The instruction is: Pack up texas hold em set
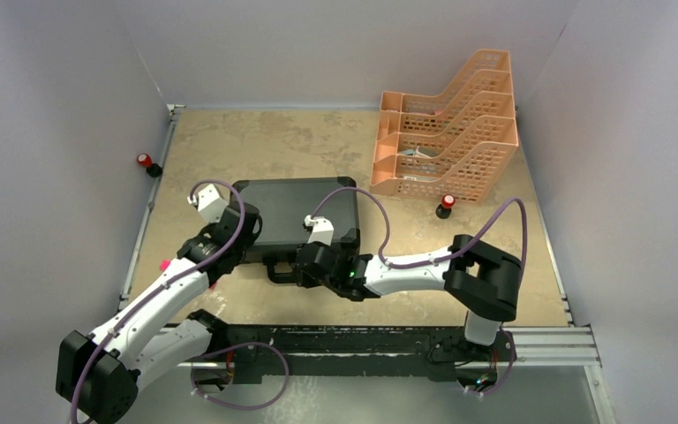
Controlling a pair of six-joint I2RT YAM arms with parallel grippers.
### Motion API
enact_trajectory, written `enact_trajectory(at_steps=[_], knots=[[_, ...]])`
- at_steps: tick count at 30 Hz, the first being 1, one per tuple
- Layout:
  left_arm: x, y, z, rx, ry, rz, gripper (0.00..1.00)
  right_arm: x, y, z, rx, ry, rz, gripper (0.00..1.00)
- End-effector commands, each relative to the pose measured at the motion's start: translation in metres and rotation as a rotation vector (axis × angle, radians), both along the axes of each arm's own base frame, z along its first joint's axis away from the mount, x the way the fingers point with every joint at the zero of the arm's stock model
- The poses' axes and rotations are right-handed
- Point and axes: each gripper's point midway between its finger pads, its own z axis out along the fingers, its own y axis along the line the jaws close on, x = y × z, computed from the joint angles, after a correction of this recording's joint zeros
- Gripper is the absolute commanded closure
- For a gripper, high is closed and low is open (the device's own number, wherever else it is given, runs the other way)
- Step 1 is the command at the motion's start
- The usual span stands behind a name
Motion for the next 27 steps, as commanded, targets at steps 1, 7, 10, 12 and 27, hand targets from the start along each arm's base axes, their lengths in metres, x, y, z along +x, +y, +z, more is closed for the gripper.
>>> enact_trajectory(at_steps=[1,7,10,12,27], knots=[[-0.017,0.006,-0.018,0.063,0.075,0.001,0.87,0.017,0.008,0.003,0.001,-0.036,-0.081,0.76],[-0.020,0.001,-0.017,0.071,0.068,-0.016,0.88,0.021,0.007,-0.018,-0.064,-0.023,-0.117,0.78],[-0.019,0.000,-0.016,0.077,0.064,-0.023,0.90,0.026,-0.005,-0.033,-0.139,-0.009,-0.188,0.82],[-0.019,0.000,-0.015,0.078,0.063,-0.025,0.90,0.031,-0.008,-0.039,-0.176,-0.021,-0.226,0.86],[-0.021,0.000,-0.006,0.049,0.039,-0.019,0.92,0.053,-0.018,-0.059,-0.222,-0.140,-0.304,0.96]])
